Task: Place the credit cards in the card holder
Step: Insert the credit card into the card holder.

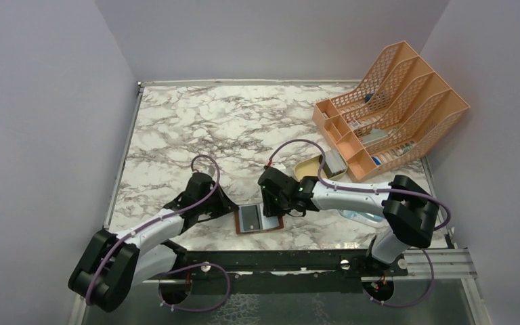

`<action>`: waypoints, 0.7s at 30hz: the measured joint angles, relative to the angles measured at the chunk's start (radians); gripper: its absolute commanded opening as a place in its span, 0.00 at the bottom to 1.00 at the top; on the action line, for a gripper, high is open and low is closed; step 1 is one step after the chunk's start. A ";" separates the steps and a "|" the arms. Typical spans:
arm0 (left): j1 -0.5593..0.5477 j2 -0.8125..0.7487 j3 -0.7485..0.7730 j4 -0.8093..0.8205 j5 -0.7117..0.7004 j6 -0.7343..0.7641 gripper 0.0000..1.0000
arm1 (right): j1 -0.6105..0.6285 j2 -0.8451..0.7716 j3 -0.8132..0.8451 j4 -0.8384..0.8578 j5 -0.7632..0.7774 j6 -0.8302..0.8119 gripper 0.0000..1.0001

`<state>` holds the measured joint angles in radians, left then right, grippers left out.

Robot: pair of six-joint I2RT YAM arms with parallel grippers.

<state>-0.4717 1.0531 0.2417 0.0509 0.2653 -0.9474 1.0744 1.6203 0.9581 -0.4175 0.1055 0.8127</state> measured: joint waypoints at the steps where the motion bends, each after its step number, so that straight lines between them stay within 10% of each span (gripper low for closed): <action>1: 0.000 0.009 0.010 0.000 0.000 0.009 0.00 | 0.000 -0.005 0.004 -0.016 0.019 -0.007 0.33; 21: 0.000 0.072 0.078 -0.017 0.023 0.080 0.00 | 0.000 -0.008 0.002 -0.048 0.111 -0.106 0.26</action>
<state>-0.4717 1.1248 0.3199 0.0341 0.2878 -0.8677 1.0744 1.6123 0.9600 -0.4660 0.2169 0.7063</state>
